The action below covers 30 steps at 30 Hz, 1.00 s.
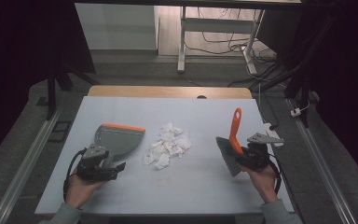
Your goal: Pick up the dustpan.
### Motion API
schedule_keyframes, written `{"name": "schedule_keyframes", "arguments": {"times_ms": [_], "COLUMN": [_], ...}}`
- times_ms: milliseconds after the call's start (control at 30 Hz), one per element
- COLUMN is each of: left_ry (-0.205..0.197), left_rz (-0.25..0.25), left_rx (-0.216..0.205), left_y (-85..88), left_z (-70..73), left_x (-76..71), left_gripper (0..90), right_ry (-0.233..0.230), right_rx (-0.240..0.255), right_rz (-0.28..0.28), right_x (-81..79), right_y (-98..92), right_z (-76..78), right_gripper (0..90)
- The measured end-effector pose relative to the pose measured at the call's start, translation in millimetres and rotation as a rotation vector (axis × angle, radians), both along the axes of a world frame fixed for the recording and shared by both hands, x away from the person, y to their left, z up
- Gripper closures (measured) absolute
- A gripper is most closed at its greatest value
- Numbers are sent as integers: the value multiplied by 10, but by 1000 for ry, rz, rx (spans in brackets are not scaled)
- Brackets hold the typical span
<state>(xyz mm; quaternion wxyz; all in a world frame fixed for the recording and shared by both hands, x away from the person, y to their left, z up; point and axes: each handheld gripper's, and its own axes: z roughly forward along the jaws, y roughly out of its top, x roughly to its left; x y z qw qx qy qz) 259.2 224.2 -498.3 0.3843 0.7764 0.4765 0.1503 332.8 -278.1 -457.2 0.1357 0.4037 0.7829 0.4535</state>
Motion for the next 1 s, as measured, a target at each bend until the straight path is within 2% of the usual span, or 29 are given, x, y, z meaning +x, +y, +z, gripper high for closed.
{"name": "schedule_keyframes", "arguments": {"times_ms": [567,700,867,1000], "left_ry": [-10,-13,-29,-17], "left_rz": [8,4,-10,-4], "left_rx": [11,32,85,121], "left_y": [20,1,-31,-29], "left_z": [57,90,174,227], "left_x": [1,-7,-35,-37], "left_gripper": [186,184,174,172], "right_ry": [-3,-4,-3,-5], "right_rx": [-3,-2,-1,1], "right_rz": [3,4,6,5], "right_x": [-15,-17,-18,-18], "right_y": [12,12,9,10], "right_z": [11,14,17,16], "right_gripper": [716,716,715,716]}}
